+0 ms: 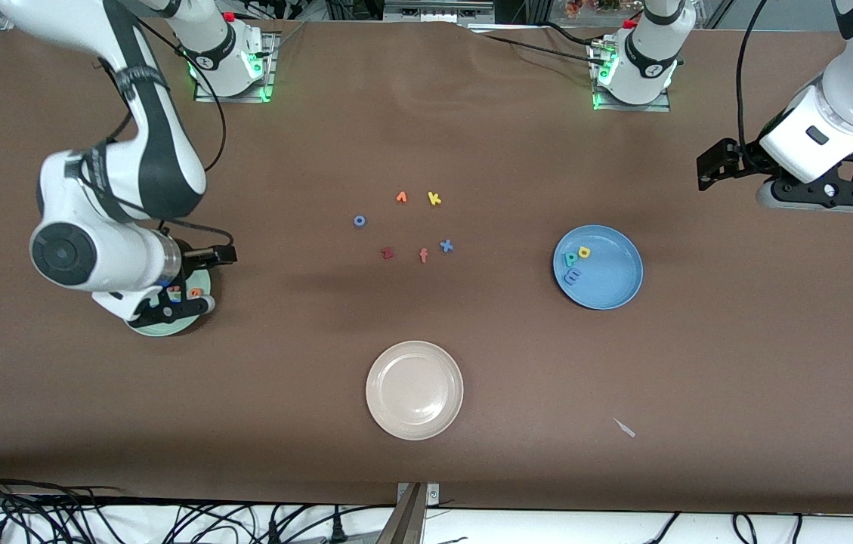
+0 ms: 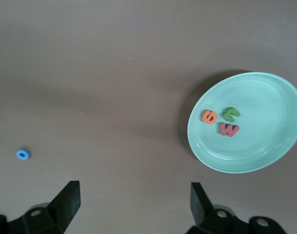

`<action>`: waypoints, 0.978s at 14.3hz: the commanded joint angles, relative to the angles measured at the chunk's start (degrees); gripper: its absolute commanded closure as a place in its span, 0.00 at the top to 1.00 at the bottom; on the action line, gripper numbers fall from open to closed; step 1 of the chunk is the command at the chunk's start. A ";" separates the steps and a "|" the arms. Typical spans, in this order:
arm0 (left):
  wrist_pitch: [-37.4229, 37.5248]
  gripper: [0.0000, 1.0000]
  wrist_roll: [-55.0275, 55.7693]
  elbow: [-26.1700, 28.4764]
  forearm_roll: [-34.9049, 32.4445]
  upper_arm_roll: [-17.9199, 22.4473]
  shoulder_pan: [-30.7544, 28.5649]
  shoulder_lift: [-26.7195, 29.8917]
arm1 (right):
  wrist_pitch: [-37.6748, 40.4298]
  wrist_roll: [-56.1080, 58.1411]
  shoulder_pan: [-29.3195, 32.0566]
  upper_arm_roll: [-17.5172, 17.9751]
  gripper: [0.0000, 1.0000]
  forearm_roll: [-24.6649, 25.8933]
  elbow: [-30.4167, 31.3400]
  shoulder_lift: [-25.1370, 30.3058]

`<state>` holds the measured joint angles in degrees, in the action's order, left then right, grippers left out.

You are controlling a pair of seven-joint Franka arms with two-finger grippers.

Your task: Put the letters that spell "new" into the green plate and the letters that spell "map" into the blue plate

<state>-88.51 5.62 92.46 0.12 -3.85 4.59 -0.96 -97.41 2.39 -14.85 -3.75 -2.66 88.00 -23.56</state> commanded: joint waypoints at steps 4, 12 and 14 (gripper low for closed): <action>1.15 1.00 0.27 -0.53 0.32 -0.02 -0.37 0.52 | -1.99 -0.02 3.32 -0.30 1.00 0.19 5.87 14.75; 1.24 1.00 0.27 -0.53 0.32 -0.11 -0.38 0.52 | 5.47 -4.07 9.13 -1.09 1.00 2.83 6.67 22.94; 1.24 1.00 0.27 -0.53 0.32 -0.02 -0.46 0.52 | 5.83 -3.98 9.14 -0.65 1.00 3.53 5.53 24.44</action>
<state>-88.43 5.62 92.46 0.12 -3.78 4.47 -0.96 -92.76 -0.21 -5.78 -5.08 -0.57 93.55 -1.50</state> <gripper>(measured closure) 0.000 0.000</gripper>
